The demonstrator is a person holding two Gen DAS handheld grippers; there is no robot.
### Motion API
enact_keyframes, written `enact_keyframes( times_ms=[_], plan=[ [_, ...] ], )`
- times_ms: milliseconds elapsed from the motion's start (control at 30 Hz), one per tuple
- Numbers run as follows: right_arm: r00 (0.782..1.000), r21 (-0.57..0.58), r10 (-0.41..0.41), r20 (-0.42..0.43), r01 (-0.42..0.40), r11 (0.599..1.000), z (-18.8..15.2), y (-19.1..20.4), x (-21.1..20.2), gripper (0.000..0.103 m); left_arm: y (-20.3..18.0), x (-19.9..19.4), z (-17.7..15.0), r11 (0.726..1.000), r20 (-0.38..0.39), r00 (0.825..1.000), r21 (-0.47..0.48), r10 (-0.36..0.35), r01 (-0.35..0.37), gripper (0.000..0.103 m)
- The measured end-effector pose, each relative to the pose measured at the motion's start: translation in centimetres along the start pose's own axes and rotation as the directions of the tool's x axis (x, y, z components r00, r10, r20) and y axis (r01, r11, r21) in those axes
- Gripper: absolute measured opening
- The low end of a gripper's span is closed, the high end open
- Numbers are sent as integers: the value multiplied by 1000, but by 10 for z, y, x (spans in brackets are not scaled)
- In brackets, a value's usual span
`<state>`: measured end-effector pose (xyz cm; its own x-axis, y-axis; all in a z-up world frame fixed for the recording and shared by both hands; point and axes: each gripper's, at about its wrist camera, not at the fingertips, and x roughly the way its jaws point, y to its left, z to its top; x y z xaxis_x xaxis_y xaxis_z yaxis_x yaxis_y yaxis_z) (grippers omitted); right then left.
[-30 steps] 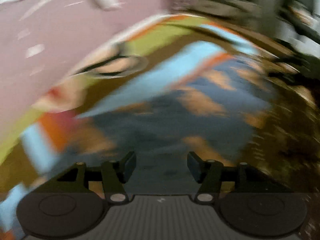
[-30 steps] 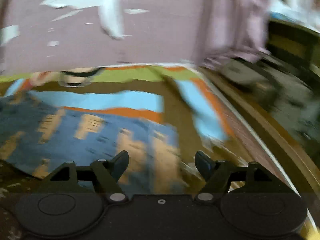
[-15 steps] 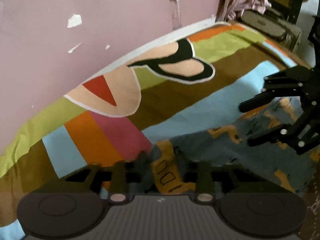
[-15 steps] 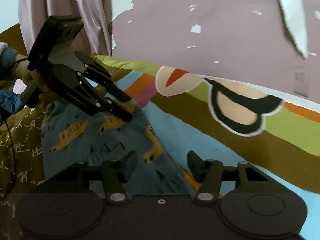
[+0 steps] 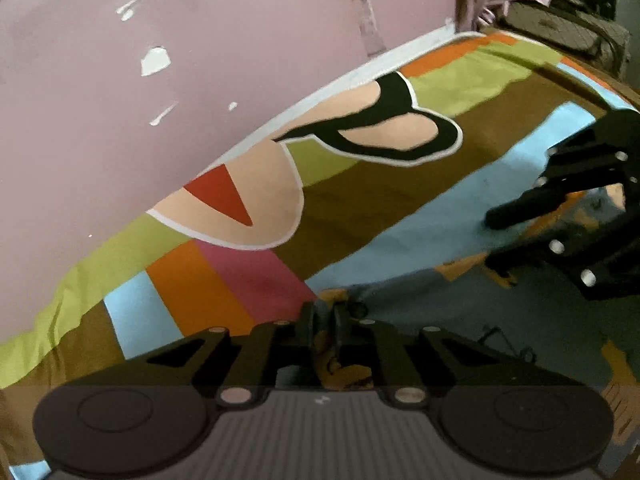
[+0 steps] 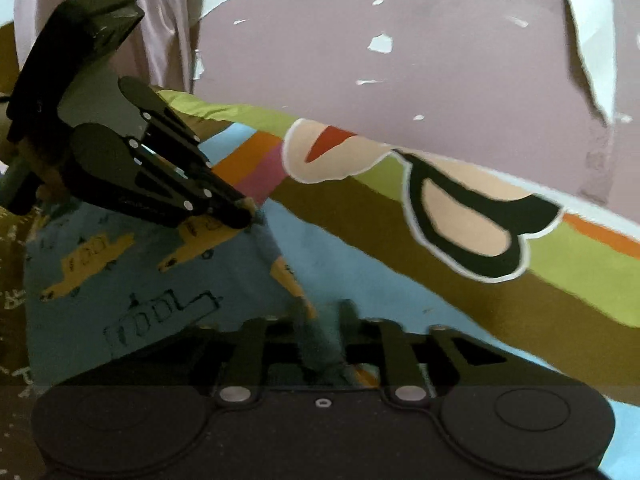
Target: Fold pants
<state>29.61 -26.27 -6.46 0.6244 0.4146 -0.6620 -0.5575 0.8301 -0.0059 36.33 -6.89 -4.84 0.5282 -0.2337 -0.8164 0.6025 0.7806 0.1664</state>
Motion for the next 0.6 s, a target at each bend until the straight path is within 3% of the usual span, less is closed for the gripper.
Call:
enact_keyframes(
  times_ms=[100,167,233,300,367,433,533,600],
  plan=[
    [996,-37,-86,37,87,996,-8,0,-30,31,2,-16,3,999,48,999,-29,25,-24,16],
    [994,-5,-92,52,92,996,-19,-3,-56,32,-2,-33,1,998,103,994,-56,29,-23,22],
    [997,79,-61,38,58,995,-33,-7,-75,33,-14,-49,-4,998,157,987,-60,-21,31,38],
    [999,155,-32,16,29,987,-48,-9,-90,34,-34,-58,-12,993,180,978,-27,-108,115,42],
    [999,209,-34,-3,34,977,-64,-10,-101,40,-59,-56,-19,979,145,968,14,-205,205,43],
    [997,223,-78,-28,82,971,-80,-9,-108,47,-83,-50,-22,969,113,962,50,-248,244,43],
    [982,259,-170,-79,185,948,-101,-17,-113,47,-117,-34,-26,972,34,976,103,-216,211,45],
    [971,281,-223,-90,239,929,-115,-27,-122,48,-124,-33,-29,975,35,982,128,-187,181,46]
  ],
)
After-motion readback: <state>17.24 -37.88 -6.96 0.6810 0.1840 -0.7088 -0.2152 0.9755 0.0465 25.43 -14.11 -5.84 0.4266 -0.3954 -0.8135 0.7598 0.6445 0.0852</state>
